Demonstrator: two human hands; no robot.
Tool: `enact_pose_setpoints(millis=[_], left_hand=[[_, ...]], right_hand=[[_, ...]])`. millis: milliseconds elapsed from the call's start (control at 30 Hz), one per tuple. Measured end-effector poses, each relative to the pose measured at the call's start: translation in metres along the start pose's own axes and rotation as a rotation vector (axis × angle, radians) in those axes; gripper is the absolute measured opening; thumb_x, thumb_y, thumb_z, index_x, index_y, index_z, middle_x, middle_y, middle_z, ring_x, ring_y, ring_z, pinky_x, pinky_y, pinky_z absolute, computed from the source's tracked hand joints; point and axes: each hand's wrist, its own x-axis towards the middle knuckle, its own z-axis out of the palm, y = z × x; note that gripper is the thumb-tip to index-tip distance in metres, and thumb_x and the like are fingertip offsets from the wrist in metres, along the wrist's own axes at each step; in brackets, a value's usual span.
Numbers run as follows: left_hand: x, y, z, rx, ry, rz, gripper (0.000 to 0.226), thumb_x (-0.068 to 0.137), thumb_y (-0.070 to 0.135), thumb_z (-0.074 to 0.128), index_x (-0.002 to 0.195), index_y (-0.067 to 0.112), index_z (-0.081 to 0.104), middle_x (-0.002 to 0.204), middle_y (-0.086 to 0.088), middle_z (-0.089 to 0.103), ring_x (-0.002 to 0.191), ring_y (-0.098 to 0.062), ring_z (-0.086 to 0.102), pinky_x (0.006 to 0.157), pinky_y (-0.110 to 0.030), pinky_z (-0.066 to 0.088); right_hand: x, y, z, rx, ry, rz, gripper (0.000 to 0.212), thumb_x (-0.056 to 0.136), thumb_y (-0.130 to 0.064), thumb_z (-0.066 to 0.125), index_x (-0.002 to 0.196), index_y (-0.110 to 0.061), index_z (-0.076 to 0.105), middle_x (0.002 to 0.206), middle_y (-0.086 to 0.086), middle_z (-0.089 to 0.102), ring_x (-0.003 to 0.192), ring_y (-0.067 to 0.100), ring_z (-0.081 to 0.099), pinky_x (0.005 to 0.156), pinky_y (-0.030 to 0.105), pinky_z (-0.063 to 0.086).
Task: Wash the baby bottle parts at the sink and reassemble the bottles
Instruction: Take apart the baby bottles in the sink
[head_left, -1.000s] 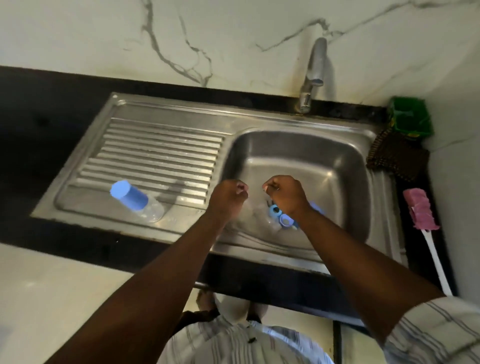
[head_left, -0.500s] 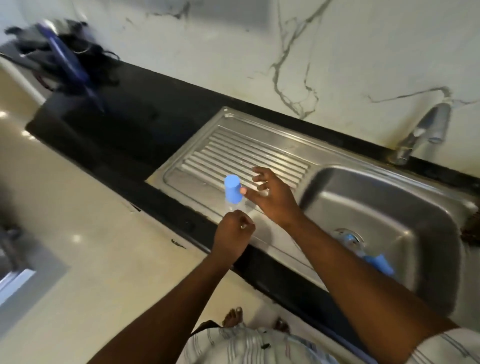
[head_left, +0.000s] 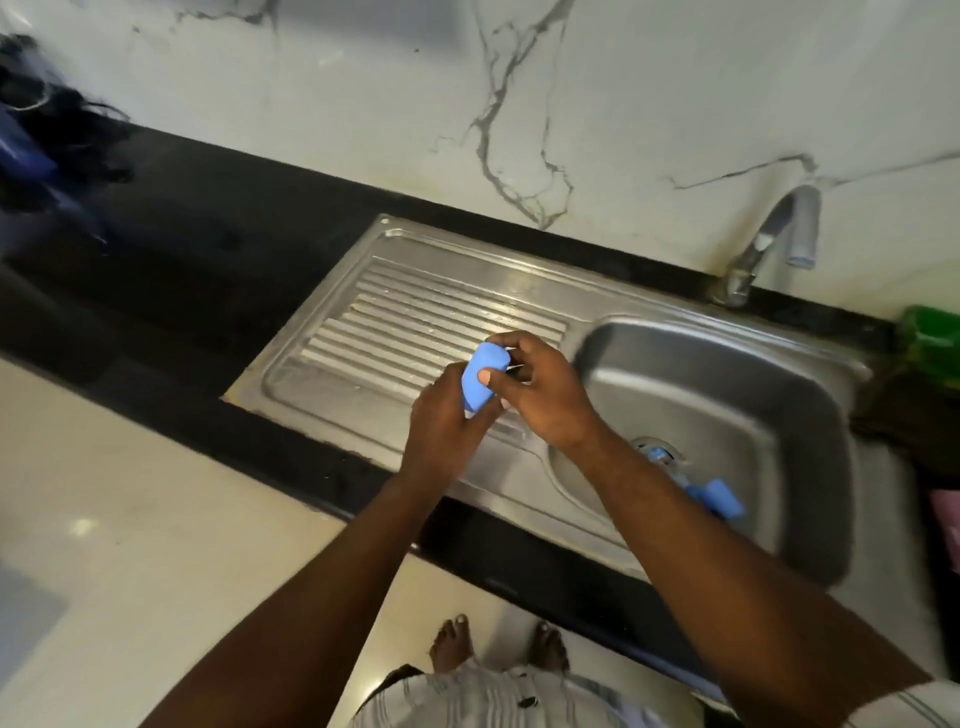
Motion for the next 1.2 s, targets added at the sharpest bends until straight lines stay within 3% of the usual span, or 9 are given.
enact_pose_setpoints(millis=[133,200,333,400,500,800,933,1033,1200], left_hand=[[0.017,0.034,0.039,0.047,-0.246,0.027,0.041,0.086,0.051,0.066,0.113,0.022,0.054,0.093,0.007,0.066,0.081,-0.014,0.063,0.072,-0.038,0.051],[0.022,0.051,0.061,0.111,-0.326,0.109,0.037,0.086,0.044,0.067,0.113,0.022,0.057,0.093,0.005,0.068,0.083,-0.018,0.065,0.071,-0.036,0.05],[0.025,0.086,0.103,0.21,-0.411,0.371,0.051,0.086,0.041,0.064,0.133,0.023,0.056,0.102,-0.001,0.072,0.091,-0.023,0.069,0.068,-0.028,0.046],[0.024,0.102,0.115,0.244,-0.418,0.416,0.06,0.084,0.044,0.062,0.139,0.023,0.05,0.101,-0.002,0.073,0.09,-0.024,0.069,0.068,-0.027,0.046],[0.024,0.118,0.133,0.21,-0.437,0.385,0.056,0.077,0.052,0.058,0.126,0.024,0.058,0.094,0.004,0.073,0.085,-0.022,0.07,0.07,-0.028,0.05],[0.042,0.128,0.141,0.036,-0.754,0.296,0.063,0.061,0.077,0.072,0.109,0.036,0.063,0.099,0.016,0.072,0.091,-0.006,0.068,0.084,-0.039,0.058],[0.055,0.125,0.133,0.036,-0.807,0.259,0.056,0.062,0.072,0.075,0.104,0.039,0.061,0.099,0.018,0.069,0.092,-0.004,0.067,0.084,-0.037,0.057],[0.063,0.114,0.129,-0.021,-0.824,0.213,0.047,0.068,0.063,0.078,0.103,0.034,0.063,0.098,0.015,0.07,0.089,-0.004,0.067,0.083,-0.035,0.057],[0.075,0.092,0.131,-0.098,-0.836,0.067,0.037,0.075,0.033,0.083,0.1,0.015,0.064,0.087,0.009,0.068,0.079,0.0,0.063,0.072,-0.021,0.048]], right_hand=[[-0.016,0.005,-0.063,0.12,0.066,0.141,0.02,0.089,-0.009,0.069,0.106,-0.019,0.063,0.094,0.006,0.066,0.074,0.018,0.062,0.06,0.032,0.051],[-0.028,0.006,-0.092,-0.025,0.103,0.215,0.009,0.093,-0.024,0.067,0.101,-0.021,0.066,0.091,0.002,0.068,0.074,0.017,0.063,0.054,0.028,0.05],[-0.044,0.012,-0.139,-0.735,0.21,0.31,0.061,0.085,-0.078,0.044,0.076,-0.021,0.064,0.075,-0.004,0.063,0.073,0.018,0.059,0.066,0.03,0.047],[-0.047,0.013,-0.157,-0.85,0.263,0.368,0.074,0.083,-0.084,0.037,0.069,-0.016,0.063,0.066,-0.001,0.056,0.064,0.019,0.052,0.064,0.032,0.042],[-0.055,0.017,-0.179,-0.754,0.298,0.357,0.065,0.09,-0.071,0.047,0.055,-0.017,0.053,0.055,-0.003,0.051,0.056,0.014,0.049,0.055,0.029,0.034],[-0.082,0.028,-0.194,-0.355,0.496,0.243,0.044,0.097,-0.031,0.056,0.059,-0.009,0.052,0.059,0.012,0.054,0.057,0.022,0.051,0.06,0.033,0.041],[-0.089,0.041,-0.193,-0.057,0.494,0.289,0.037,0.094,-0.039,0.063,0.082,-0.004,0.065,0.065,0.016,0.054,0.051,0.021,0.048,0.052,0.034,0.039],[-0.092,0.048,-0.189,0.28,0.503,0.283,0.012,0.095,-0.018,0.065,0.1,-0.011,0.074,0.086,0.01,0.068,0.064,0.027,0.056,0.057,0.031,0.046],[-0.095,0.055,-0.182,0.488,0.633,0.299,0.038,0.089,0.007,0.062,0.124,-0.008,0.065,0.103,0.014,0.067,0.082,0.026,0.06,0.065,0.026,0.052]])
